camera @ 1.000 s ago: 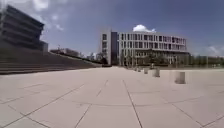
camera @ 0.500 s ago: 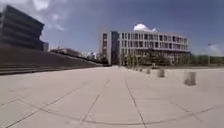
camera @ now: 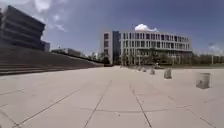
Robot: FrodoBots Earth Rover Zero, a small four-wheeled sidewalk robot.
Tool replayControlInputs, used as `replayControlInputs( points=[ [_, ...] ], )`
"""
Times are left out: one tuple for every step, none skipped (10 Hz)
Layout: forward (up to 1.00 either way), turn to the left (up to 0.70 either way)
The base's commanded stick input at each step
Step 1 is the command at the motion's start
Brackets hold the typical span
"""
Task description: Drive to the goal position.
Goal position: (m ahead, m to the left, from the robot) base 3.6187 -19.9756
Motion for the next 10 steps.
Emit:
replayControlInputs(
  points=[
    [1.0,-0.39],
    [1.0,-0.39],
    [1.0,-0.39],
    [1.0,-0.39],
    [1.0,-0.39],
    [1.0,-0.39],
    [1.0,-0.39],
    [1.0,-0.39],
    [1.0,-0.39],
    [1.0,-0.39]
  ],
)
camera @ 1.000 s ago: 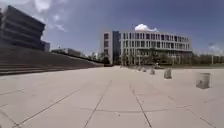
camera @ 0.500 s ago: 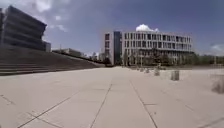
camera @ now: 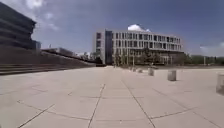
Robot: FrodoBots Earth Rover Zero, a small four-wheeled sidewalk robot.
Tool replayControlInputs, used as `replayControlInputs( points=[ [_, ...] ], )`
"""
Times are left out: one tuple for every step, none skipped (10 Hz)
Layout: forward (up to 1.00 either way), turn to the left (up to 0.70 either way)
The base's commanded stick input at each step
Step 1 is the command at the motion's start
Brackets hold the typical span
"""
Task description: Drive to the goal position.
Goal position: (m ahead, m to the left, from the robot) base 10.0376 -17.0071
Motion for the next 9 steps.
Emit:
replayControlInputs(
  points=[
    [1.0,-0.39],
    [1.0,-0.39],
    [1.0,-0.39],
    [1.0,-0.39],
    [1.0,-0.39],
    [1.0,-0.39],
    [1.0,-0.39],
    [1.0,-0.39],
    [1.0,-0.39]
  ],
)
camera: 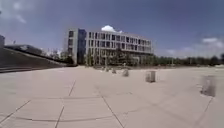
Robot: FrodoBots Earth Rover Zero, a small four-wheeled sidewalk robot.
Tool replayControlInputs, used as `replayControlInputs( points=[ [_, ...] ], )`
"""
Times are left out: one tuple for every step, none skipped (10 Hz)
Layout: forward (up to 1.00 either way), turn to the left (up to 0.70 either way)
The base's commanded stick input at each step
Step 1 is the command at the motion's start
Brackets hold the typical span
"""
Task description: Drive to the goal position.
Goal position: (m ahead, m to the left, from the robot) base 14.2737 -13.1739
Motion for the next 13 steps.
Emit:
replayControlInputs(
  points=[
    [1.0,-0.39],
    [1.0,-0.39],
    [1.0,-0.39],
    [1.0,-0.39],
    [1.0,-0.39],
    [1.0,-0.39],
    [1.0,-0.39],
    [1.0,-0.39],
    [1.0,-0.39],
    [1.0,-0.39],
    [1.0,-0.39],
    [1.0,-0.39],
    [1.0,-0.39]
  ],
)
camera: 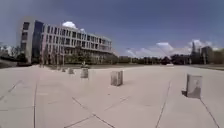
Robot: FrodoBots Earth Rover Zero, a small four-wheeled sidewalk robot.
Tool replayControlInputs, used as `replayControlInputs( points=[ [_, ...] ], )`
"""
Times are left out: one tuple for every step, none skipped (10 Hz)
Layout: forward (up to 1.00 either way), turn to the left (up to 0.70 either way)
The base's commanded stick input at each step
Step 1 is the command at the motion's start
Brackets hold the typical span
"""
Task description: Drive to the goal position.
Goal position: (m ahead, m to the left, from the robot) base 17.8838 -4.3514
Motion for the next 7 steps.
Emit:
replayControlInputs(
  points=[
    [1.0,-0.39],
    [1.0,-0.39],
    [1.0,-0.39],
    [1.0,-0.39],
    [1.0,-0.39],
    [1.0,-0.39],
    [1.0,-0.39]
  ],
)
